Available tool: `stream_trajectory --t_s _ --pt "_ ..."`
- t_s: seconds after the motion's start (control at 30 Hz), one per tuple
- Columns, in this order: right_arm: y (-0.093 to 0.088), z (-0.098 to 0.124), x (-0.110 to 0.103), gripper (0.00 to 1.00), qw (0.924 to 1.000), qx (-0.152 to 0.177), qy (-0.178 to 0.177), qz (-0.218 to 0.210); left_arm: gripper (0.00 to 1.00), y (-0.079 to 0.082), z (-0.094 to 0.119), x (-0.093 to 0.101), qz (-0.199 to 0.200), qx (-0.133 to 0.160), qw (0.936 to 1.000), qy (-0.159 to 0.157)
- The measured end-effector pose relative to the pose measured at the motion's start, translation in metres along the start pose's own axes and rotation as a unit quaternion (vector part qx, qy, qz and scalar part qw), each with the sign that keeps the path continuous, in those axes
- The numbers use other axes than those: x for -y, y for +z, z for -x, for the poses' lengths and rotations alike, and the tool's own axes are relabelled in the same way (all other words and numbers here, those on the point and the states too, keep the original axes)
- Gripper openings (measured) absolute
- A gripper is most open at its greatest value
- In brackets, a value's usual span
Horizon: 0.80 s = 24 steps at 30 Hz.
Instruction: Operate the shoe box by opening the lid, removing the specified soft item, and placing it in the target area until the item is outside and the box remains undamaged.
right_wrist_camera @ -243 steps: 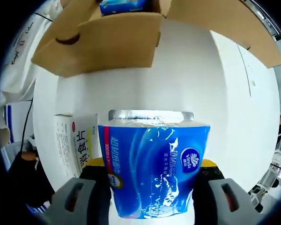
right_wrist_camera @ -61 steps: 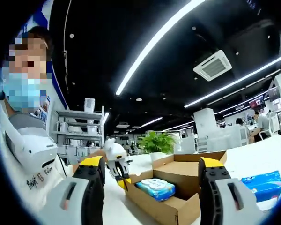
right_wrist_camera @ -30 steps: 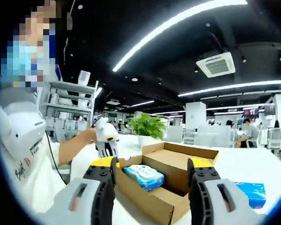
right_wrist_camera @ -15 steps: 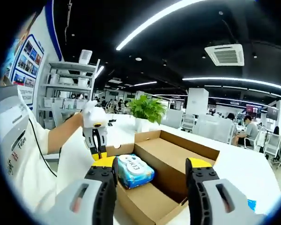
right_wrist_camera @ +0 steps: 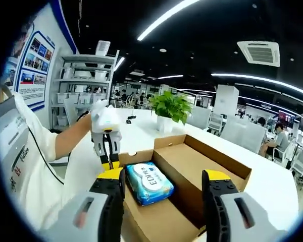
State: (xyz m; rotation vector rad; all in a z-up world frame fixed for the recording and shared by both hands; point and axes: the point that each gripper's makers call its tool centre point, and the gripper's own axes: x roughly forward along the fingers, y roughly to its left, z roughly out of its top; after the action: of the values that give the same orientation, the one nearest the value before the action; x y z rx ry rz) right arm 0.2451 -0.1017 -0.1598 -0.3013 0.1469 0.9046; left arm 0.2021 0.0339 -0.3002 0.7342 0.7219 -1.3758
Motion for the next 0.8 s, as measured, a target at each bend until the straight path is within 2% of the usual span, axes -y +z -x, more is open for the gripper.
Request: stream_trajectory --t_s 0.17,0.2,0.3,0.37,0.43,0.47,0.53,0.57,0.63,0.67,0.7,0.73,0.8 --pt "-0.004 -0.01 0.004 0.54 0.9999 -0.007 0.006 -0.004 0.03 0.002 0.001 0.0 0.0 0.017 0.9999 0.004" --pt "-0.005 -0.012 0.004 0.52 0.9998 -0.014 0.009 0.007 0.03 0.002 0.001 0.0 0.001 0.018 0.9998 0.003" --pt "-0.007 -0.017 0.008 0.56 0.9987 -0.035 0.011 0.034 0.03 0.003 0.001 0.0 0.006 0.021 0.9998 -0.001" --pt "-0.008 -0.018 0.006 0.55 0.9961 -0.059 0.029 0.06 0.03 0.003 0.001 0.0 0.004 0.023 0.9997 -0.001" --pt "-0.005 -0.023 0.007 0.54 0.9955 -0.069 0.04 0.052 0.03 0.004 0.002 0.001 0.005 0.032 0.9995 -0.001" --pt "-0.009 -0.025 0.001 0.54 0.9936 -0.079 0.065 0.047 0.03 0.004 0.002 0.0 0.006 0.036 0.9993 -0.001" --pt "-0.024 -0.032 -0.012 0.54 0.9869 -0.115 0.113 0.006 0.03 0.006 0.003 0.001 0.007 0.048 0.9988 0.0" --pt "-0.033 -0.037 -0.014 0.54 0.9826 -0.138 0.123 0.02 0.03 0.006 0.003 0.001 0.006 0.054 0.9985 0.001" --pt "-0.036 -0.045 -0.01 0.55 0.9806 -0.148 0.11 0.066 0.03 0.008 0.004 0.0 0.007 0.065 0.9979 0.003" --pt "-0.033 -0.049 -0.012 0.55 0.981 -0.142 0.111 0.072 0.03 0.008 0.004 0.001 0.007 0.068 0.9976 0.004" --pt "-0.033 -0.051 -0.015 0.54 0.9811 -0.141 0.116 0.064 0.03 0.009 0.004 0.001 0.007 0.07 0.9975 0.005" --pt "-0.031 -0.054 -0.024 0.55 0.9786 -0.143 0.139 0.049 0.04 0.009 0.004 0.0 0.006 0.07 0.9975 0.006" --pt "-0.026 -0.06 -0.028 0.55 0.9773 -0.143 0.15 0.045 0.04 0.009 0.003 0.0 0.006 0.066 0.9978 0.007"
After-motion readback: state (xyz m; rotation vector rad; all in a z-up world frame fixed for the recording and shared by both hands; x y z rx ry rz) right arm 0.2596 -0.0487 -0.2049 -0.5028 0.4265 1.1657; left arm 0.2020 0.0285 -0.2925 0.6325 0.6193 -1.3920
